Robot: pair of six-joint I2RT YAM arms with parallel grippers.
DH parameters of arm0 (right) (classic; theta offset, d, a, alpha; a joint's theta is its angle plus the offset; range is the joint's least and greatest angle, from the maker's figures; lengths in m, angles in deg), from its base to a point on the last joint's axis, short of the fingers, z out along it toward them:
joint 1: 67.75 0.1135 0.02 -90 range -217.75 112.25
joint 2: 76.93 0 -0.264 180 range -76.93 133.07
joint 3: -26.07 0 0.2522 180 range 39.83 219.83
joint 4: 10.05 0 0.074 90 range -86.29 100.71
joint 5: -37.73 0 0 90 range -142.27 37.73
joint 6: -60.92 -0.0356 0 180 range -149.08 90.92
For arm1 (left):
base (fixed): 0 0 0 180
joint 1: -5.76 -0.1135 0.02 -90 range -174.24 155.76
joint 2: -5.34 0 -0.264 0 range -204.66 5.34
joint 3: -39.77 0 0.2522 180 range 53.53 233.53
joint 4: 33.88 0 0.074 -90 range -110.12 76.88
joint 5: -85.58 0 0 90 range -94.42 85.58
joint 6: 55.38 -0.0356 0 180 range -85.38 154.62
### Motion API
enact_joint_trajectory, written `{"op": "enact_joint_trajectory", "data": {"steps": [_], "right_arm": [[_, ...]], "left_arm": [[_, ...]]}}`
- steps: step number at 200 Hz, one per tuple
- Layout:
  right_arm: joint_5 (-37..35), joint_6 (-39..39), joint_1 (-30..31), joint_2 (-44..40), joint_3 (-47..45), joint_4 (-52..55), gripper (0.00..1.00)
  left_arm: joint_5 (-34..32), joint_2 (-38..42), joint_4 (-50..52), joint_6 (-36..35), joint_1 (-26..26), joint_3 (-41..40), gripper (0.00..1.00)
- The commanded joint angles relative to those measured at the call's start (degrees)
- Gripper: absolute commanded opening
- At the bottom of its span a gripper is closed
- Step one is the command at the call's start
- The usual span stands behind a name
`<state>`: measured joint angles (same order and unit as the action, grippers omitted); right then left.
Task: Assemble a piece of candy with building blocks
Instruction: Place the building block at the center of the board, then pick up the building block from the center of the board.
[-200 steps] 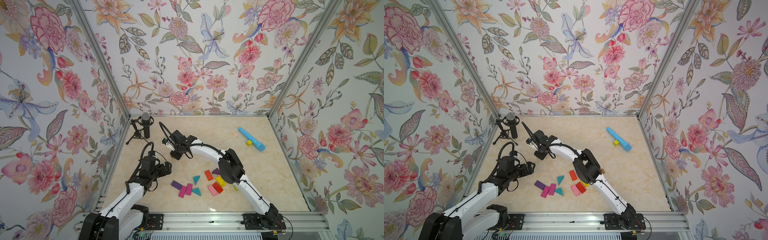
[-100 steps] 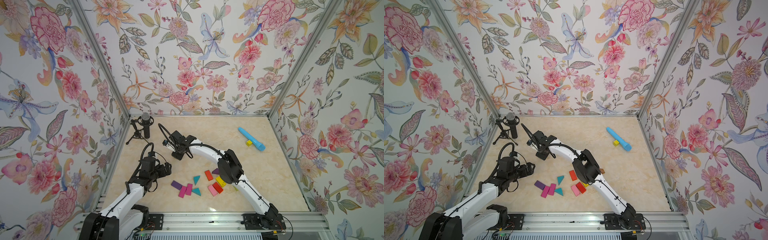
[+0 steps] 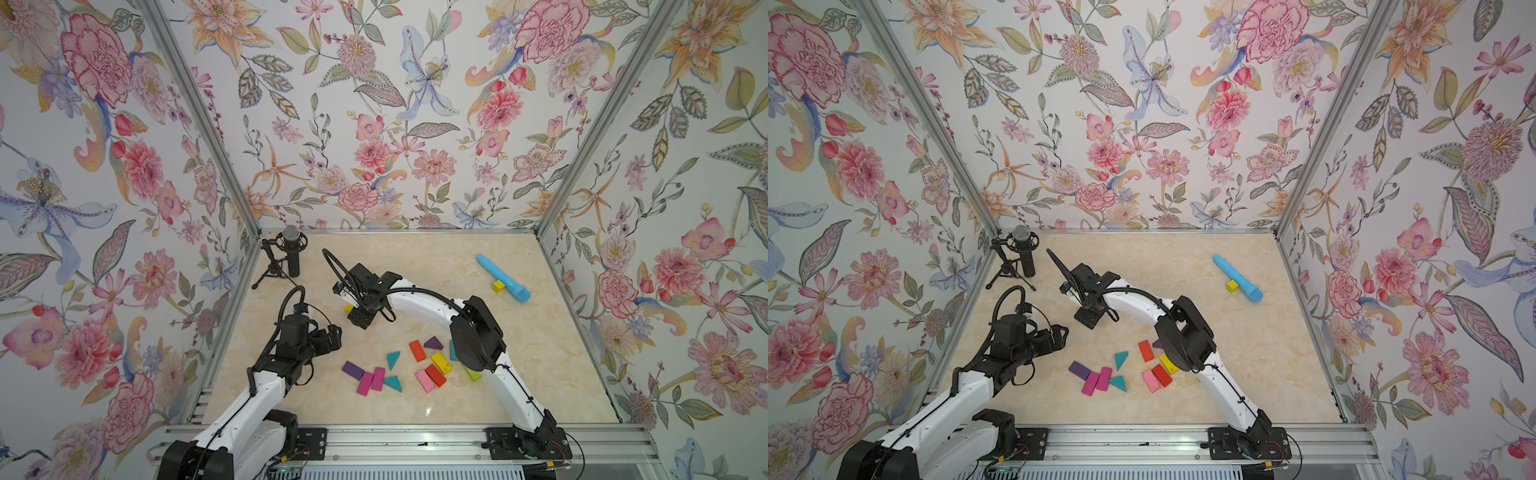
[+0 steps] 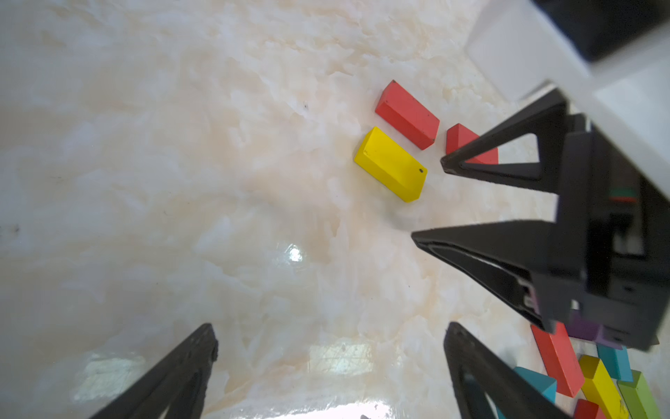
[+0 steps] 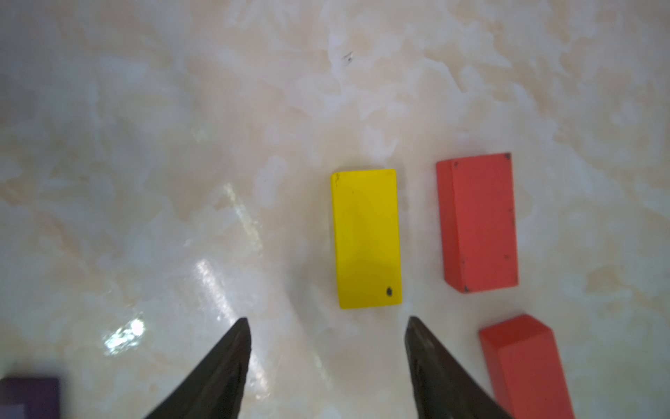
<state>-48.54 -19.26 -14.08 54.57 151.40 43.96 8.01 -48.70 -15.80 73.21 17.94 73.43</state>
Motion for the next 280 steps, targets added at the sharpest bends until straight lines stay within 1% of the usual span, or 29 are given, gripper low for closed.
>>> {"op": "enact_joint_trajectory", "data": {"steps": [1,15,32,57,71,86,112,141,176,212,280], "right_arm": [[6.6,-8.1,3.0,-11.8,-14.2,-7.9,0.73],[7.3,-11.0,5.3,-15.3,-20.8,-11.2,0.73],[7.1,-13.2,8.0,-16.7,-24.4,-13.8,0.74],[8.3,-16.1,10.6,-15.6,-24.9,-17.0,0.74],[9.1,-17.4,11.2,-14.2,-24.3,-17.8,0.74],[8.7,-18.3,11.6,-12.4,-23.4,-17.8,0.73],[6.4,-17.9,12.4,-10.1,-22.8,-17.8,0.73],[6.0,-17.1,13.1,-8.3,-22.7,-16.8,0.70],[5.6,-16.4,14.0,-7.7,-24.1,-15.9,0.68],[4.8,-15.4,14.8,-7.0,-24.6,-14.3,0.61],[4.0,-14.4,15.1,-7.6,-27.5,-13.8,0.54]], "left_arm": [[-0.9,-0.3,0.1,1.4,-1.6,1.1,0.99],[1.0,-1.5,-2.1,2.3,-2.9,0.0,0.99],[2.8,-2.2,-4.6,3.4,-4.0,-1.7,0.99],[3.0,-1.8,-4.8,3.7,-5.0,-2.8,0.99],[3.4,-0.9,-4.4,3.6,-6.6,-3.4,0.99],[3.0,0.3,-4.0,3.7,-7.1,-3.6,0.99],[3.1,-0.4,-4.3,3.6,-7.9,-3.6,0.99],[3.8,-2.4,-5.0,3.1,-9.0,-3.5,0.99],[2.7,-1.7,-4.6,3.1,-10.0,-3.6,0.99],[2.2,-1.7,-4.1,3.1,-10.9,-3.4,0.99],[0.3,-1.3,-3.1,2.7,-11.3,-3.1,0.99]]}}
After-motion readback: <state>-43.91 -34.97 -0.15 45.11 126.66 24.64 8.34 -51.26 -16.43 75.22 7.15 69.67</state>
